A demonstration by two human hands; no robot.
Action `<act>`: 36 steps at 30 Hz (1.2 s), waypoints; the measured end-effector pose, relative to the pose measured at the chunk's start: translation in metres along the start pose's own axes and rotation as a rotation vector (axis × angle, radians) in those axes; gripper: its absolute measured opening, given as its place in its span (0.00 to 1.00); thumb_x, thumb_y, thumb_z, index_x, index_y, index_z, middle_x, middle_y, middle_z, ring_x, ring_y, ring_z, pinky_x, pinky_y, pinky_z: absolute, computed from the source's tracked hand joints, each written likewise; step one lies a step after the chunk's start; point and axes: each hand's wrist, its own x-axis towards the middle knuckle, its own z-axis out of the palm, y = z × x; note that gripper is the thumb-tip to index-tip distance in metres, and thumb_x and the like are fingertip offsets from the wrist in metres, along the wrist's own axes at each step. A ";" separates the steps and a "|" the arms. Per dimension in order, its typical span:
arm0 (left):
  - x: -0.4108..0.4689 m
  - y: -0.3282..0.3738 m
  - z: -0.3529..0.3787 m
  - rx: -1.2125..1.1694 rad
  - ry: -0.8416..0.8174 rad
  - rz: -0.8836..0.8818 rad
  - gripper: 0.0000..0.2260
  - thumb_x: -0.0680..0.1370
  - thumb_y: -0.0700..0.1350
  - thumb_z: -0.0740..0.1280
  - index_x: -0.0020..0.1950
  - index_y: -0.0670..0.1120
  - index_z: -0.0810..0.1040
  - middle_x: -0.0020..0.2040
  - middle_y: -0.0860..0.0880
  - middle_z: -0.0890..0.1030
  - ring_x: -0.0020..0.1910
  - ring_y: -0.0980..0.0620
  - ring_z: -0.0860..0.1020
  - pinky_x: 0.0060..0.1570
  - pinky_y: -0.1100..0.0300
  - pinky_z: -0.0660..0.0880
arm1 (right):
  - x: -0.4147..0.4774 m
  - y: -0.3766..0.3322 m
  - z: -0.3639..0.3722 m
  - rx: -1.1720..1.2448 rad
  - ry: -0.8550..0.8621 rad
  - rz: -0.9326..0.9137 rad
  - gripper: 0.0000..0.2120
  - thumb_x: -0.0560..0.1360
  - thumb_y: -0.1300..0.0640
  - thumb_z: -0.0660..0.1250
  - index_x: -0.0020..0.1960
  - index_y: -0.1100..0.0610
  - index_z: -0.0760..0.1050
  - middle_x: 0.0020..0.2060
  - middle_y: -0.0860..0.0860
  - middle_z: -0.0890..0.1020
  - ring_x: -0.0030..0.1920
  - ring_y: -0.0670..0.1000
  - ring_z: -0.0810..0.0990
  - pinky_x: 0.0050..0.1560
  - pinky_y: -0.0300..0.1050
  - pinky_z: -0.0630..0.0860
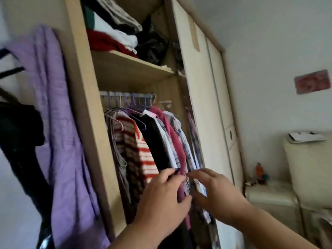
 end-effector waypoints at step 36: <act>0.107 -0.076 -0.121 0.619 0.843 -0.453 0.41 0.72 0.46 0.68 0.78 0.53 0.47 0.73 0.52 0.66 0.65 0.58 0.65 0.56 0.75 0.58 | 0.380 -0.143 0.095 0.502 -0.086 -0.205 0.11 0.76 0.65 0.56 0.54 0.64 0.74 0.51 0.60 0.80 0.54 0.60 0.79 0.42 0.44 0.68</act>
